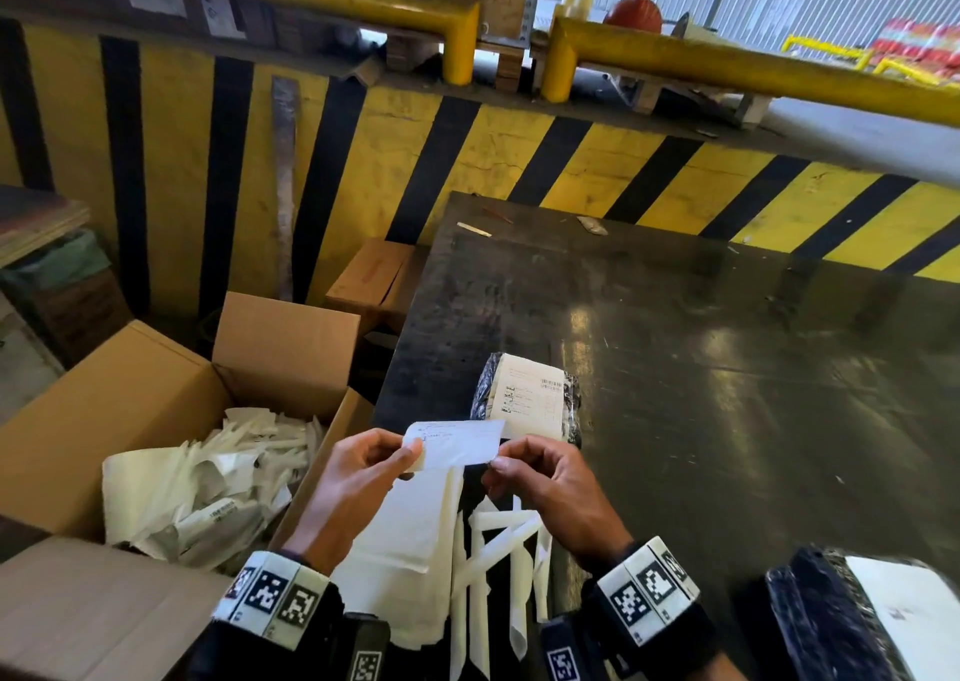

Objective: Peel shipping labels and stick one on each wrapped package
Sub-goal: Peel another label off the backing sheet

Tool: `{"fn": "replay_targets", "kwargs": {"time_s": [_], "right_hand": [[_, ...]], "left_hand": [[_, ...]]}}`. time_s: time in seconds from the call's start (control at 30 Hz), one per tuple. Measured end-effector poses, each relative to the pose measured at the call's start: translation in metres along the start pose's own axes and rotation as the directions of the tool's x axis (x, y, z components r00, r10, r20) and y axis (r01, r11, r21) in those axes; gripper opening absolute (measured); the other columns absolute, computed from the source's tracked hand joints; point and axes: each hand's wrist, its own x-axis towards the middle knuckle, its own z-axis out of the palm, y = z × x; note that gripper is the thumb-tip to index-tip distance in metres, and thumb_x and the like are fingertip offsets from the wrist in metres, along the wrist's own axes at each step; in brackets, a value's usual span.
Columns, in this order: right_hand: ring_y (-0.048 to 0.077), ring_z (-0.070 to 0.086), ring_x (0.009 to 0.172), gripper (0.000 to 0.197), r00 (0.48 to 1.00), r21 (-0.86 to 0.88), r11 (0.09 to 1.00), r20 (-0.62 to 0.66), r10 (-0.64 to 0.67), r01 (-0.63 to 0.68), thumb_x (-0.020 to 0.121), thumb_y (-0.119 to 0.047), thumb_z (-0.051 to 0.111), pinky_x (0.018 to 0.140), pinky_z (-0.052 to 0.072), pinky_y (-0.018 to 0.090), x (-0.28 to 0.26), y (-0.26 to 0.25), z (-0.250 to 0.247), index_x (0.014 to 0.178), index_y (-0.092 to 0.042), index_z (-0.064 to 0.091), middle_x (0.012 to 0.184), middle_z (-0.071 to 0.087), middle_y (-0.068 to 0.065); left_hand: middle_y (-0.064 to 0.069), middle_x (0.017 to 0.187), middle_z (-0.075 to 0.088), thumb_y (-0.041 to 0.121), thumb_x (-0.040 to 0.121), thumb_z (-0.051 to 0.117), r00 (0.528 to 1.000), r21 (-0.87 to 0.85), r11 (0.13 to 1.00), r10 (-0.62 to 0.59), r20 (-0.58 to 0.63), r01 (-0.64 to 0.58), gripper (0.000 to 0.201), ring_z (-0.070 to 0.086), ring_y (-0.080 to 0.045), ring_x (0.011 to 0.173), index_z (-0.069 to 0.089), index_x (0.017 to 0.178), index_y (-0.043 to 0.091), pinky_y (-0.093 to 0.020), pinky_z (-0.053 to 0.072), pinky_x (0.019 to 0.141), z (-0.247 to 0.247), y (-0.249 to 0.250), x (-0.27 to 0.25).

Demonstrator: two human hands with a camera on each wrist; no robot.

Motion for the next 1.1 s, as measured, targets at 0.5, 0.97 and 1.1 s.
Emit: {"fn": "replay_targets", "kwargs": {"time_s": [0.5,0.97,1.1], "right_hand": [[0.018,0.063,0.069,0.008,0.99,-0.105,0.987,-0.06,-0.127,0.12,0.083,-0.003,0.062,0.071,0.054,0.031,-0.01,-0.003,-0.005,0.077,-0.006,0.065,0.072,0.068,0.006],[0.018,0.051,0.049,0.009,0.958,0.053,0.999,-0.286,0.028,-0.013,0.065,-0.009,0.047,0.05,0.046,0.022,-0.042,-0.007,-0.097,0.063,-0.003,0.052,0.056,0.049,0.01],[0.018,0.047,0.045,0.005,0.91,0.207,0.973,-0.414,-0.009,0.104,0.058,-0.011,0.048,0.043,0.042,0.023,-0.044,-0.009,-0.119,0.057,-0.008,0.051,0.054,0.049,0.008]], "left_hand": [[0.002,0.075,0.066,0.017,0.091,0.061,0.885,0.171,0.869,0.458,0.083,-0.465,0.01,0.06,-0.012,0.074,0.067,0.085,0.012,-0.017,0.05,0.059,0.051,0.027,-0.01],[-0.011,0.079,0.057,0.024,0.099,0.046,0.993,0.085,0.992,0.1,-0.061,-0.094,0.023,0.05,-0.019,0.071,0.055,0.085,0.008,-0.036,0.042,0.063,0.014,-0.003,0.043],[-0.018,0.086,0.061,0.022,0.099,0.046,0.979,0.109,0.994,0.049,-0.197,-0.027,0.023,0.056,-0.029,0.077,0.056,0.089,0.004,-0.036,0.045,0.064,-0.006,-0.016,0.058]]}}
